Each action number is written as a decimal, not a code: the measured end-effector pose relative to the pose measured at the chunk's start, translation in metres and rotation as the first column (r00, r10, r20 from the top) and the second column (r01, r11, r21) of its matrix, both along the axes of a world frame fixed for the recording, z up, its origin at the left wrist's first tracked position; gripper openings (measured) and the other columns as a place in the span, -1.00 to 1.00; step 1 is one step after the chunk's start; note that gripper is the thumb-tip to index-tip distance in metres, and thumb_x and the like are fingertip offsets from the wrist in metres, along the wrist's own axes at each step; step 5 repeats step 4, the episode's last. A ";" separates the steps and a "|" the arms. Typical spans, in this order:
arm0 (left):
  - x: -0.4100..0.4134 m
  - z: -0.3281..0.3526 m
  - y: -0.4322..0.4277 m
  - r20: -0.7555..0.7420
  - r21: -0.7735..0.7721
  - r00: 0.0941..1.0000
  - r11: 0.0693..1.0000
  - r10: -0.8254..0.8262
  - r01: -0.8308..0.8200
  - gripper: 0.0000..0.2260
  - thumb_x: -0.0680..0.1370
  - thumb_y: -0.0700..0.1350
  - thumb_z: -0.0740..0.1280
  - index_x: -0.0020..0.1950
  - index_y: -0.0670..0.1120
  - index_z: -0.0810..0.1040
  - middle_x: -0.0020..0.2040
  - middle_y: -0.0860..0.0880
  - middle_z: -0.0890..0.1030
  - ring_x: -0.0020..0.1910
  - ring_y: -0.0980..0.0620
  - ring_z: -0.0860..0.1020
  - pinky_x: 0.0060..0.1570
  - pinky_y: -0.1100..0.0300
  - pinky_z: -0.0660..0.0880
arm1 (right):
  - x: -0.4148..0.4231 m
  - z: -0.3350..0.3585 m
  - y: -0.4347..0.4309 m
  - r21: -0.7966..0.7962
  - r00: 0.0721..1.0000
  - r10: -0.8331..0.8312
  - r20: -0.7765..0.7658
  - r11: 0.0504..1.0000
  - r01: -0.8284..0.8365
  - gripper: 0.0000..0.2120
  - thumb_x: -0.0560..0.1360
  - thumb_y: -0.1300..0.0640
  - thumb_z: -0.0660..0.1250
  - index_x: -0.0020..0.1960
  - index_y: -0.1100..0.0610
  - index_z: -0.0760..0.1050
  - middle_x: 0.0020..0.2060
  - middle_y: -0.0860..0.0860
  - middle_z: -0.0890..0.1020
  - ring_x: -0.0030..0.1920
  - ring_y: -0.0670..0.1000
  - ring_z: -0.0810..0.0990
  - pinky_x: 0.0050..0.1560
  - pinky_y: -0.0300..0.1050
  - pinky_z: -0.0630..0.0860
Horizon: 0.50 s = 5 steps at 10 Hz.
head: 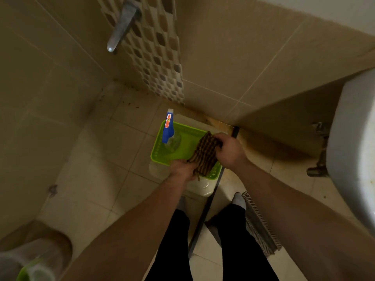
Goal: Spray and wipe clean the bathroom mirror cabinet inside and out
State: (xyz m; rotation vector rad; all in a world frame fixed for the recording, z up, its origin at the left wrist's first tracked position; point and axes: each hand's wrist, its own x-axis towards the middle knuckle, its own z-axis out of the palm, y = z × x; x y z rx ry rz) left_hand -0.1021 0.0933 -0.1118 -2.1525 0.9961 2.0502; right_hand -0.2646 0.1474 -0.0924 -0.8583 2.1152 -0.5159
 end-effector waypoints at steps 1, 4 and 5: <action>-0.006 -0.010 0.003 -0.002 0.051 1.000 0.999 0.005 -0.005 -0.82 0.54 -0.38 0.39 -0.22 -0.20 0.49 -0.22 -0.16 0.57 -0.36 -0.05 0.57 -0.53 0.20 0.56 | 0.004 -0.011 -0.008 0.021 0.995 0.101 0.012 0.995 -0.101 -0.54 0.50 0.32 0.25 0.37 0.10 0.56 0.23 0.13 0.67 0.25 0.17 0.61 0.18 -0.11 0.51; -0.001 0.012 0.004 0.331 -0.266 0.769 0.728 -0.547 0.632 -0.77 0.55 -0.14 0.37 0.16 -0.22 0.59 0.13 -0.21 0.66 0.14 -0.21 0.60 0.04 0.09 0.51 | 0.016 -0.003 0.008 0.014 0.991 0.113 -0.076 0.994 -0.112 -0.45 0.50 0.30 0.24 0.49 0.16 0.46 0.38 0.18 0.56 0.38 0.21 0.51 0.39 0.05 0.47; -0.001 0.012 0.004 0.331 -0.266 0.769 0.728 -0.547 0.632 -0.77 0.55 -0.14 0.37 0.16 -0.22 0.59 0.13 -0.21 0.66 0.14 -0.21 0.60 0.04 0.09 0.51 | 0.016 -0.003 0.008 0.014 0.991 0.113 -0.076 0.994 -0.112 -0.45 0.50 0.30 0.24 0.49 0.16 0.46 0.38 0.18 0.56 0.38 0.21 0.51 0.39 0.05 0.47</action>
